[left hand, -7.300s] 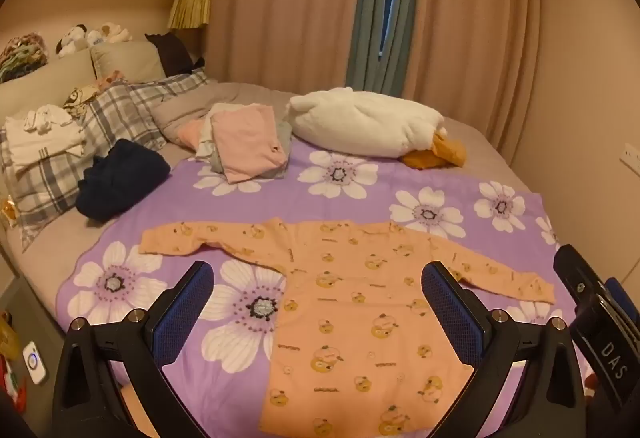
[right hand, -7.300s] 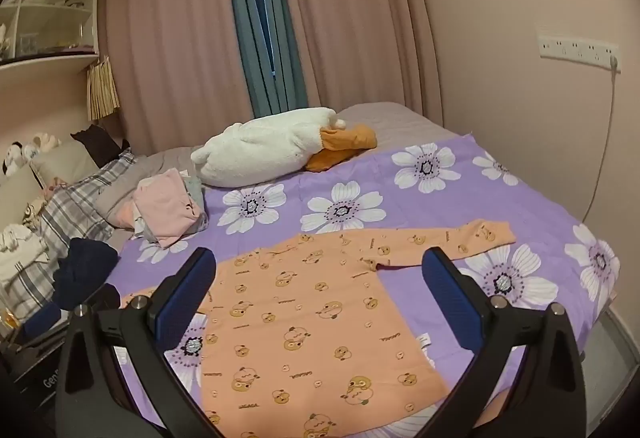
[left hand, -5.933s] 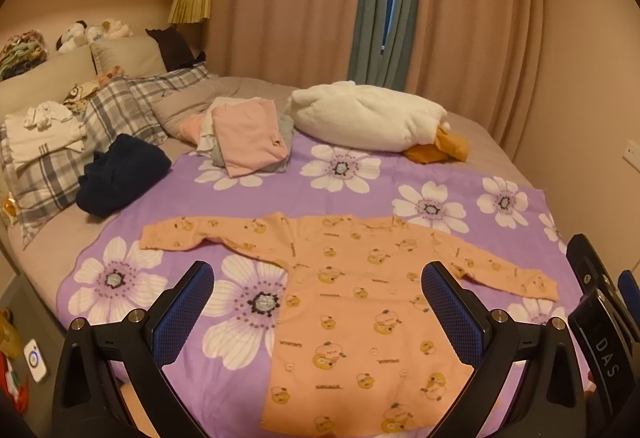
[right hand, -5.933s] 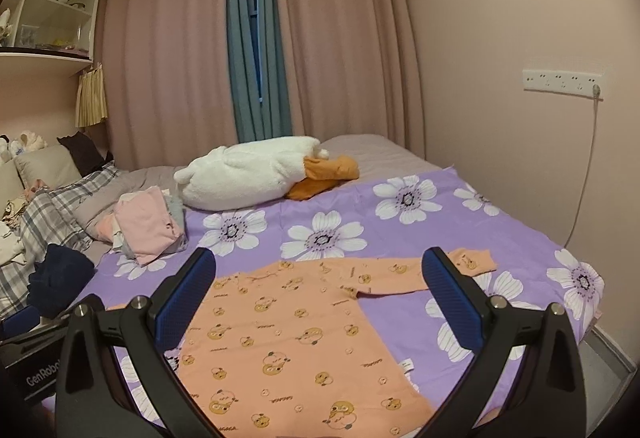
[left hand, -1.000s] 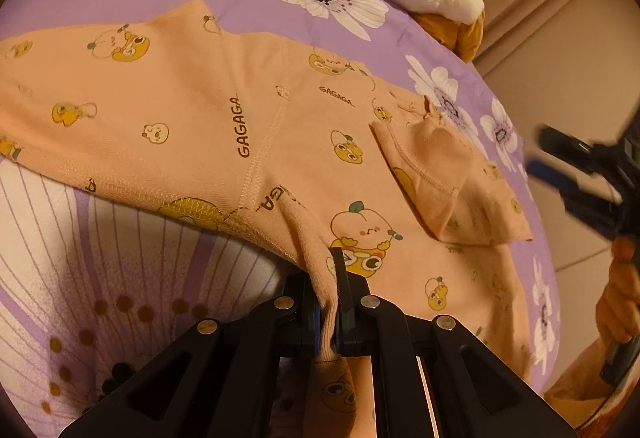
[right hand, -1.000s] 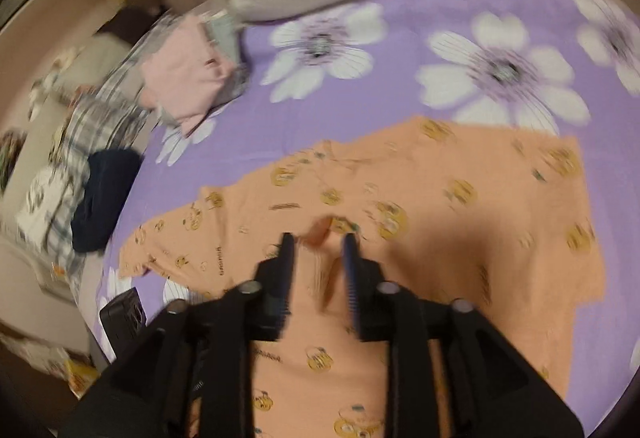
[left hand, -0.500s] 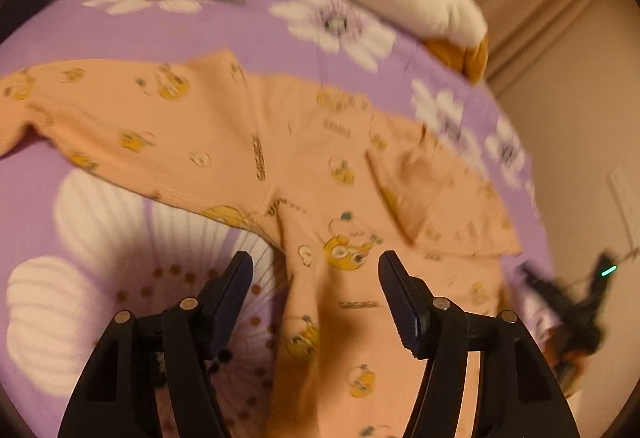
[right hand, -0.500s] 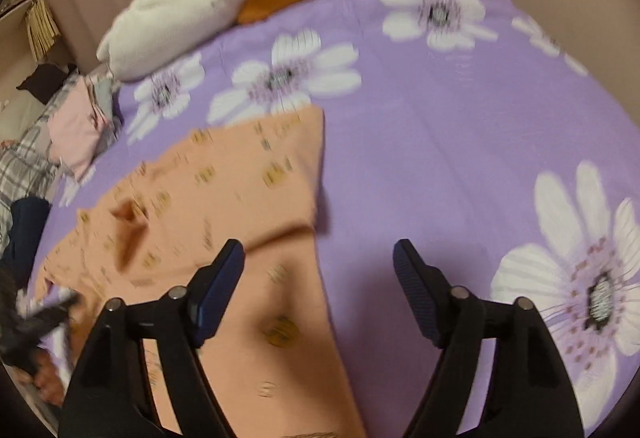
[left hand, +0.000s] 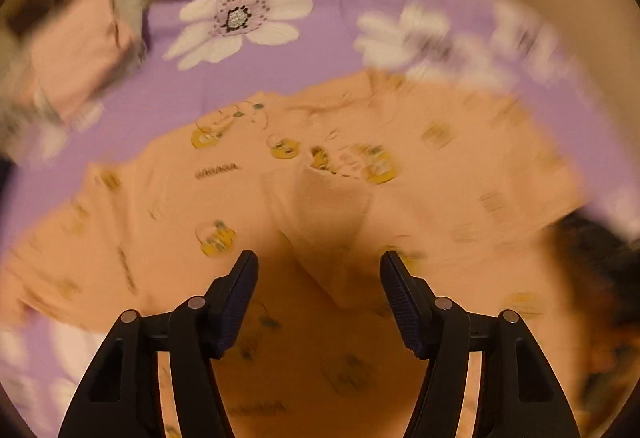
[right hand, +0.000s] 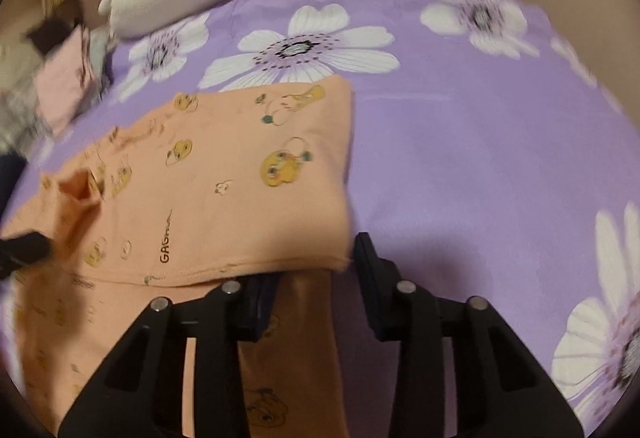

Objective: Fold small clothes

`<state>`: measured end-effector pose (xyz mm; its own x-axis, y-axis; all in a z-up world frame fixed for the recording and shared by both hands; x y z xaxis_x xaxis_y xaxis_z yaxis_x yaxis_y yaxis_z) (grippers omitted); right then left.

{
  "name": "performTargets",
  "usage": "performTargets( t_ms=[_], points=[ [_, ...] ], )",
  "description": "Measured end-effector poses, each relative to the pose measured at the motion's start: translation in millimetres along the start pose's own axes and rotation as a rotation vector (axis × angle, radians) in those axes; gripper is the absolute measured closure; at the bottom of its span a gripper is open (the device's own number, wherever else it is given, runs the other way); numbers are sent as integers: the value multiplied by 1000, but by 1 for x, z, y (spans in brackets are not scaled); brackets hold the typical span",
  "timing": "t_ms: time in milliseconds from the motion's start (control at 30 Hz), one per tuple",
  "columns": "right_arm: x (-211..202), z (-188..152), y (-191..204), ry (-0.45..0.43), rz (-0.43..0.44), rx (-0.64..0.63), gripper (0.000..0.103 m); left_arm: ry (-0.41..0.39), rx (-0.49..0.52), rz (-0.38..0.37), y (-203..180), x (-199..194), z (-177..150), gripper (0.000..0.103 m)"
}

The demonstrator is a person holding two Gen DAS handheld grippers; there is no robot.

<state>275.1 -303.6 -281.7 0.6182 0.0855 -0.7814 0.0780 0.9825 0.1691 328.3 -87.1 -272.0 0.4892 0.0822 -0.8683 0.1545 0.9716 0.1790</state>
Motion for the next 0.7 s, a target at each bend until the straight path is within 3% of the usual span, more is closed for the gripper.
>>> performTargets(
  t_ms=[33, 67, 133, 167, 200, 267, 367, 400, 500, 600, 633, 667, 700],
  points=[
    [1, 0, -6, -3, 30, 35, 69, 7, 27, 58, -4, 7, 2, 45],
    [2, 1, -8, -3, 47, 52, 69, -17, 22, 80, -5, 10, 6, 63],
    [2, 1, -6, -7, 40, 42, 73, -23, -51, 76, 4, 12, 13, 85],
    [4, 2, -4, -7, 34, 33, 74, -4, -106, 73, 12, 13, 16, 92],
    [5, 2, -3, -11, 29, 32, 76, 15, -192, 39, 25, 15, 20, 93],
    [5, 3, -6, -18, 40, 61, 79, -9, -277, 36, 48, 13, 22, 93],
    [4, 3, -20, -21, 95, 154, 87, -95, -274, 222, 71, 5, 20, 94],
    [4, 3, -24, -21, 112, 179, 87, -94, -294, 224, 85, 6, 16, 94],
    [4, 1, -21, -25, 115, 184, 87, 33, -361, 49, 103, 28, 0, 94],
    [5, 0, -10, -29, 50, 128, 87, -25, -317, 59, 101, 22, -5, 87],
    [6, 1, -12, -28, 48, 126, 87, -17, -299, 75, 101, 21, -4, 75],
    [6, 1, -13, -27, 53, 130, 87, -1, -289, 107, 102, 19, -4, 52],
    [6, 1, -16, -26, 64, 141, 87, 11, -295, 146, 110, 18, -4, 43]
  ],
)
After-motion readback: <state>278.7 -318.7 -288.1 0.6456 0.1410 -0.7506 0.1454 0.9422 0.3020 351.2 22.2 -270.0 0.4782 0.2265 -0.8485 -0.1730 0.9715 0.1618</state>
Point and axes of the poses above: each gripper's, at about its wrist camera, not at the fingertips, and x roughly the way its jaws point, y to its left, z to its top, the point moved 3 cm from there along x, roughly the way its jaws point, and after that the axes turned 3 degrees about z, right-handed, at the moved point
